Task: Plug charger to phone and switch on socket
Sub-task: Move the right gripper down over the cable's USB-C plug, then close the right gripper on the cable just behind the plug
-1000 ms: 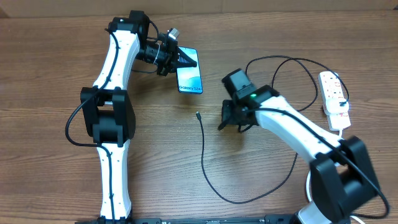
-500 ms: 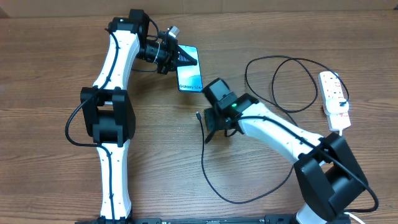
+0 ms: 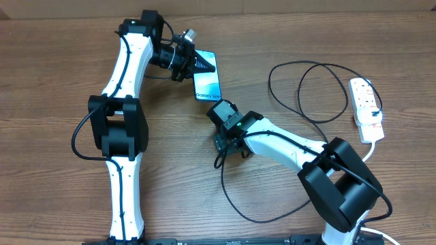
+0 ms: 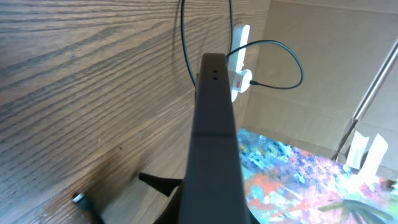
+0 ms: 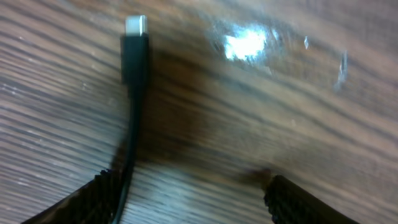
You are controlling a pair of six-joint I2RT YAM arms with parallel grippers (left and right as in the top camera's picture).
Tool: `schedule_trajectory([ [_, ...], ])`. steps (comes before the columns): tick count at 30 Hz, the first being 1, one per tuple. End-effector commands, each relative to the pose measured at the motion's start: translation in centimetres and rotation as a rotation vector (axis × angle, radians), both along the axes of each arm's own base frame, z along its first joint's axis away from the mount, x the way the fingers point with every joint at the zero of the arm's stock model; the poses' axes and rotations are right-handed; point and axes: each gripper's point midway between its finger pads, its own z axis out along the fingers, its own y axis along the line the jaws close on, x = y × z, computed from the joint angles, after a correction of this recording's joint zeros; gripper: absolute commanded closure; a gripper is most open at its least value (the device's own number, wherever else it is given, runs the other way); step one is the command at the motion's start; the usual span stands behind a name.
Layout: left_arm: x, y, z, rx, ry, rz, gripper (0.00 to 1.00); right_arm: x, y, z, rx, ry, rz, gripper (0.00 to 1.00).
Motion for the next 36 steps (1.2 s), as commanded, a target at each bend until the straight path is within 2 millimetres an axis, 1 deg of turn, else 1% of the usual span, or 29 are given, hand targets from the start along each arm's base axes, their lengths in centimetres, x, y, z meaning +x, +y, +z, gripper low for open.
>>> schedule_trajectory([
  [1, 0.1, -0.4, 1.7, -0.014, -0.010, 0.008, 0.96, 0.3, -2.1, -0.4, -0.077, 0.003, -0.027, 0.15],
  [2, 0.1, -0.4, 1.7, -0.014, -0.009, 0.008, 0.96, 0.3, -2.6, -0.4, -0.093, 0.010, -0.041, 0.13],
  [6, 0.1, -0.4, 1.7, -0.014, -0.010, 0.008, 0.96, 0.4, -5.6, -0.5, -0.128, 0.059, -0.137, 0.11],
  [9, 0.1, -0.4, 1.7, -0.014, -0.011, 0.008, 0.96, 0.4, -8.2, -0.6, -0.158, 0.103, -0.202, 0.12],
  [12, 0.1, -0.4, 1.7, -0.014, -0.011, 0.008, 0.96, 0.6, -10.5, -0.7, -0.158, 0.146, -0.267, 0.15],
  [14, 0.1, -0.4, 1.7, -0.014, -0.011, 0.008, 0.96, 0.8, -11.0, -0.8, -0.116, 0.176, -0.304, 0.16],
  [16, 0.1, -0.4, 1.7, -0.014, -0.011, 0.008, 0.96, 1.0, -11.1, -0.9, -0.059, 0.204, -0.332, 0.20],
  [17, 0.1, -0.4, 1.7, -0.014, -0.010, 0.008, 0.96, 1.0, -10.7, -1.0, 0.004, 0.237, -0.347, 0.23],
  [18, 0.1, -0.4, 1.7, -0.014, -0.011, 0.008, 0.96, 0.9, -10.3, -1.0, 0.036, 0.254, -0.352, 0.30],
  [20, 0.1, -0.4, 1.7, -0.014, -0.010, 0.008, 0.96, 0.7, -9.7, -0.9, 0.081, 0.282, -0.353, 0.41],
  [21, 0.1, -0.4, 1.7, -0.014, -0.010, 0.008, 0.96, 0.6, -9.5, -0.9, 0.092, 0.288, -0.360, 0.44],
  [22, 0.1, -0.4, 1.7, -0.014, -0.011, 0.008, 0.96, 0.7, -9.5, -0.9, 0.093, 0.286, -0.367, 0.48],
  [24, 0.1, -0.4, 1.7, -0.014, -0.010, 0.008, 0.96, 1.0, -9.4, -0.9, 0.100, 0.273, -0.365, 0.59],
  [26, 0.1, -0.4, 1.7, -0.014, -0.010, 0.008, 0.96, 1.5, -9.5, -0.9, 0.096, 0.250, -0.369, 0.71],
  [29, 0.0, -0.4, 1.7, -0.014, -0.007, 0.008, 0.96, 2.0, -10.3, -0.9, 0.057, 0.217, -0.396, 0.84],
  [30, 0.0, -0.4, 1.7, -0.014, -0.007, 0.008, 0.96, 2.1, -10.7, -0.9, 0.039, 0.205, -0.401, 0.88],
  [34, 0.0, -0.4, 1.7, -0.014, -0.007, 0.008, 0.96, 2.5, -11.9, -0.9, -0.025, 0.165, -0.410, 0.96],
  [36, 0.0, -0.4, 1.7, -0.014, -0.007, 0.008, 0.96, 2.7, -12.3, -0.9, -0.049, 0.149, -0.405, 0.96],
])
